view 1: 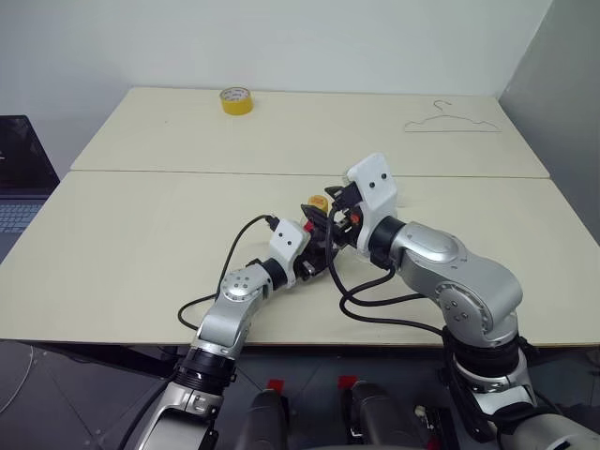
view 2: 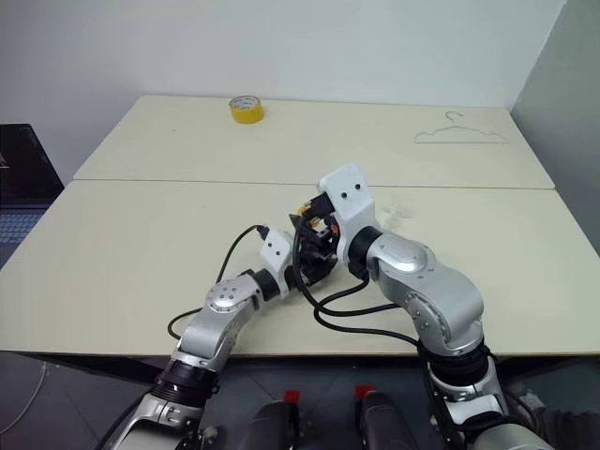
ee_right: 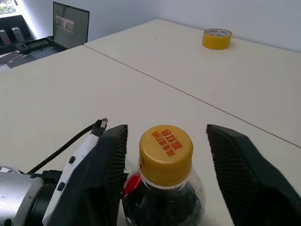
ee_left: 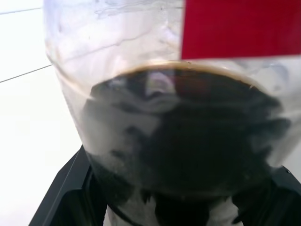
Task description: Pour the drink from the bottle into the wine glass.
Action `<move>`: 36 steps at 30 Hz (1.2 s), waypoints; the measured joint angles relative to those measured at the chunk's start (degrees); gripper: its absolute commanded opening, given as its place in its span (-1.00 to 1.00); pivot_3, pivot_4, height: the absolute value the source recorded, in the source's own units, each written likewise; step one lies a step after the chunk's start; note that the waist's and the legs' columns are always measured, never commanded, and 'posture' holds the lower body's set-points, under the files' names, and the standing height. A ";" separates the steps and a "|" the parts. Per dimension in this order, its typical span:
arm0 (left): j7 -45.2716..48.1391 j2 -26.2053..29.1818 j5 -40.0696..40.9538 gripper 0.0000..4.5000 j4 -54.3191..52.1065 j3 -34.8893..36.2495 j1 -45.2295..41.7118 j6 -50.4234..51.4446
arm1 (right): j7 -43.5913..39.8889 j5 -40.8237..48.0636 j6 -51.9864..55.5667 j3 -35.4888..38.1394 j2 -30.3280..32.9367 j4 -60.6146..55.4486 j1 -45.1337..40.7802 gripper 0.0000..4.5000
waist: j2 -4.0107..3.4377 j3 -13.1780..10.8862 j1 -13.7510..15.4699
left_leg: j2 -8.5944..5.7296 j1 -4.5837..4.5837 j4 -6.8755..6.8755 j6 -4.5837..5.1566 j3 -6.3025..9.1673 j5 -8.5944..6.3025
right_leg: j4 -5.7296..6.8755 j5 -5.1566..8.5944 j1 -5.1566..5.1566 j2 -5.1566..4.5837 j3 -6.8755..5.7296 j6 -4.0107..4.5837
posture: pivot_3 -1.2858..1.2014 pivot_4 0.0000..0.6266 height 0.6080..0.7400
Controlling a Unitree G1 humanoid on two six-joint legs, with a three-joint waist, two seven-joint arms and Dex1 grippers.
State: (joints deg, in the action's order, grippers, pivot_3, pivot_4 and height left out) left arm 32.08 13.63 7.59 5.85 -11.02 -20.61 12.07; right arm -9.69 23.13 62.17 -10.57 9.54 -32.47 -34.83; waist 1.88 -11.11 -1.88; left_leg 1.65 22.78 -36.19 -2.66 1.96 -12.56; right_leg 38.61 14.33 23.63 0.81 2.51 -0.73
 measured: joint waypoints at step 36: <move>1.07 1.91 0.29 0.44 -6.07 0.48 2.65 3.30 | -44.41 -0.91 -35.60 -3.36 12.50 30.89 -9.24 -0.47 | -0.04 0.02 -0.72 | 0.04 0.05 0.45 0.05 0.03 -0.02 | -0.70 -0.20 -0.11 0.06 -0.07 -0.35 | 0.03 -0.52 1.00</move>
State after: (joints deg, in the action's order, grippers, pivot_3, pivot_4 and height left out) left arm 33.15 15.54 7.88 -0.23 -10.53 -17.97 15.37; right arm -54.11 22.22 26.57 -13.93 22.04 -1.58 -44.06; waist 1.84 -11.09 -2.61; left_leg 1.69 22.83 -35.74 -2.61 1.99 -12.58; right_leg 37.90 14.13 23.51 0.87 2.45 -1.07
